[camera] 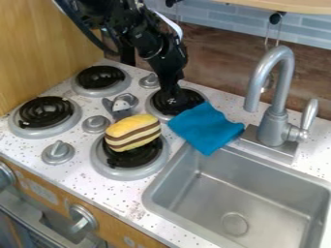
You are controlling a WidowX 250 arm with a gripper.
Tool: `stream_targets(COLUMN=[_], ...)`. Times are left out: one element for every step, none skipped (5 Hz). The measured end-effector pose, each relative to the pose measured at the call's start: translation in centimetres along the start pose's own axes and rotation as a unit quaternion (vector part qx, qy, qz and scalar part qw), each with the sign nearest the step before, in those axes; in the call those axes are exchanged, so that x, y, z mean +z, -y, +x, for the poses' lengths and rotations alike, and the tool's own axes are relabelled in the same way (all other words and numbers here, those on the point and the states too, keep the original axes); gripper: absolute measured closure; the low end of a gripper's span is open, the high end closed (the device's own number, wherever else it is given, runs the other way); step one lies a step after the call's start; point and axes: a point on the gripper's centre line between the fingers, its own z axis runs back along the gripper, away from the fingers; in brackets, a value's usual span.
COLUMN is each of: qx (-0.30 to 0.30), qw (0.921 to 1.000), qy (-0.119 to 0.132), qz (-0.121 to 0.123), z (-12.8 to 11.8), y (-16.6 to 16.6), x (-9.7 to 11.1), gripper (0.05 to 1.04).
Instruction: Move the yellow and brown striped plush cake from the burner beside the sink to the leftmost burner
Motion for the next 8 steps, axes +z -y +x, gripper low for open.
stream_targets(qx=[0.005, -0.002, 0.01, 0.02, 0.06, 0.066, 0.069, 0.065], qw=[0.9998, 0.9989, 0.9967, 0.9952, 0.9947, 0.9964, 0.9953, 0.9908], qy=[-0.006, -0.016, -0.066, -0.087, -0.072, -0.045, -0.067, -0.119], qz=[-0.018, -0.044, -0.046, -0.04, -0.042, -0.029, -0.015, -0.004], z=[-0.4, -0.2, -1.3, -1.2, -1.2, -0.6, -2.1, -4.6], y=[0.9, 2.4, 3.4, 3.6, 4.4, 5.1, 5.7, 5.9], x=[-1.1, -1.9, -2.2, -0.7, 1.6, 3.9, 5.1, 5.2], gripper=[0.082, 0.082, 0.082, 0.082, 0.082, 0.082, 0.082, 0.082])
